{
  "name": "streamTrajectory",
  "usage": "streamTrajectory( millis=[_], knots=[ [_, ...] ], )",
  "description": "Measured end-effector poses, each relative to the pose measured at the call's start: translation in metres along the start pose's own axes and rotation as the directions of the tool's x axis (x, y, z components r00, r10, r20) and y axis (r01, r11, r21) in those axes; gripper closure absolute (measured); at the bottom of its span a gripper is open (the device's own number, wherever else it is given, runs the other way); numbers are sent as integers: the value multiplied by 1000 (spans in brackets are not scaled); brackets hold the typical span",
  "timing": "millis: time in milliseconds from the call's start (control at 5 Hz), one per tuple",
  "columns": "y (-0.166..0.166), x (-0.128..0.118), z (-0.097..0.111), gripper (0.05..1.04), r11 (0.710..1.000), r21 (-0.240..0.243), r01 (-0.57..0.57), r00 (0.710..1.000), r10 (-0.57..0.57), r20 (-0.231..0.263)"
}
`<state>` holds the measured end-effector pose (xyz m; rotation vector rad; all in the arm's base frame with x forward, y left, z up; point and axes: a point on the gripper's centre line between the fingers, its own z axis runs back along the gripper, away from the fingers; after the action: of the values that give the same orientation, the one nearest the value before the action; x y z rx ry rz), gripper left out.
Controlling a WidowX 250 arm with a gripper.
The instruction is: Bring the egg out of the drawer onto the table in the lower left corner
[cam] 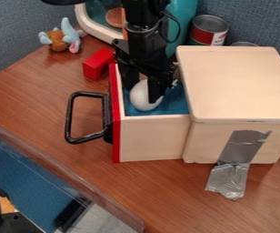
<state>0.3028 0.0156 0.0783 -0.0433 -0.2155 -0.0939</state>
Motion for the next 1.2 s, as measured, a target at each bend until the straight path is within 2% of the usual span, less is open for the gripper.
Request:
streamTrajectory(
  millis=[200, 400, 600, 800, 1200],
  knots=[
    [2, 1, 3, 679, 1000, 5, -17, 1000, 17, 9],
    [-2, 2, 16, 907, 1000, -17, -2, 999, 3, 51],
    [0, 3, 39, 985, 998, -60, -7, 994, 14, 111],
    [2, 1, 38, 813, 999, -50, -22, 995, 26, 97],
    [4, -1, 17, 216, 998, -59, -16, 999, 19, 47]
  ],
)
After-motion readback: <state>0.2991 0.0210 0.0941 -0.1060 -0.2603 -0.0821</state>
